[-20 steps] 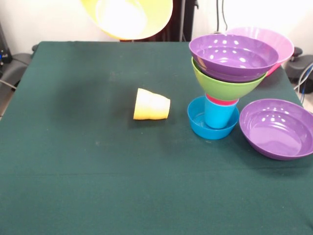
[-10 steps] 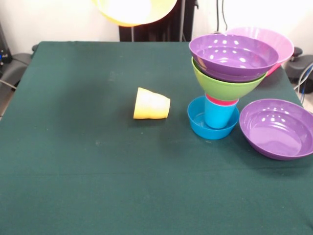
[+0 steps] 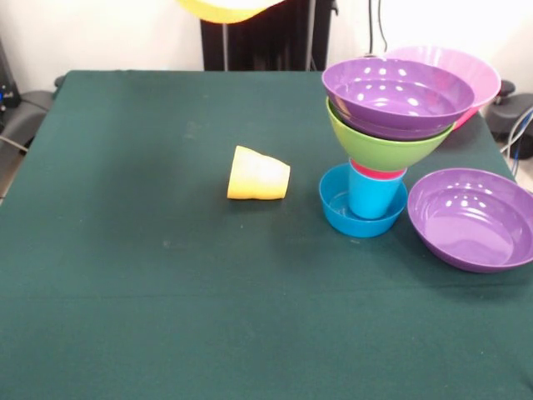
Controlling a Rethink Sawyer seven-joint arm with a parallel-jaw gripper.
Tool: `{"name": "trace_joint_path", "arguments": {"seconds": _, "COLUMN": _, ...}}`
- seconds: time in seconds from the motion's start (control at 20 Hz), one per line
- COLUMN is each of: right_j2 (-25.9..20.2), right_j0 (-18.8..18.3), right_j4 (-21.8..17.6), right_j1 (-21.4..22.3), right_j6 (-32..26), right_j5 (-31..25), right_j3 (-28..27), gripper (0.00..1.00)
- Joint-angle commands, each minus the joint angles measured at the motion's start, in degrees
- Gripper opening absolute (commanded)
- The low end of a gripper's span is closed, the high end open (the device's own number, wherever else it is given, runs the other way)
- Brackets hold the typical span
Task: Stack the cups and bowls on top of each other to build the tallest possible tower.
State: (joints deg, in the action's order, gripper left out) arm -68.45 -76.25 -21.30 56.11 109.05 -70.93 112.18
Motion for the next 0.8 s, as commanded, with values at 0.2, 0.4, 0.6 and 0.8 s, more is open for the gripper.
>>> {"name": "trace_joint_path", "arguments": {"seconds": 0.2, "right_j2": -8.5, "right_j0": -1.7, "right_j4": 2.4, "right_j1": -4.8, "right_j6": -14.2, "right_j5": 6.8, "right_j3": 2.0, "gripper": 0.00}}
{"name": "trace_joint_path", "arguments": {"seconds": 0.4, "right_j2": -12.1, "right_j0": -3.5, "right_j4": 5.0, "right_j1": -6.4, "right_j6": -13.6, "right_j5": 6.2, "right_j3": 2.7, "gripper": 0.00}}
{"name": "trace_joint_path", "arguments": {"seconds": 0.6, "right_j2": -14.7, "right_j0": -4.6, "right_j4": 6.1, "right_j1": -8.1, "right_j6": -12.9, "right_j5": 6.8, "right_j3": 2.8, "gripper": 0.00}}
{"name": "trace_joint_path", "arguments": {"seconds": 0.8, "right_j2": -15.9, "right_j0": -4.4, "right_j4": 6.7, "right_j1": -10.8, "right_j6": -11.8, "right_j5": 8.2, "right_j3": 2.9, "gripper": 0.00}}
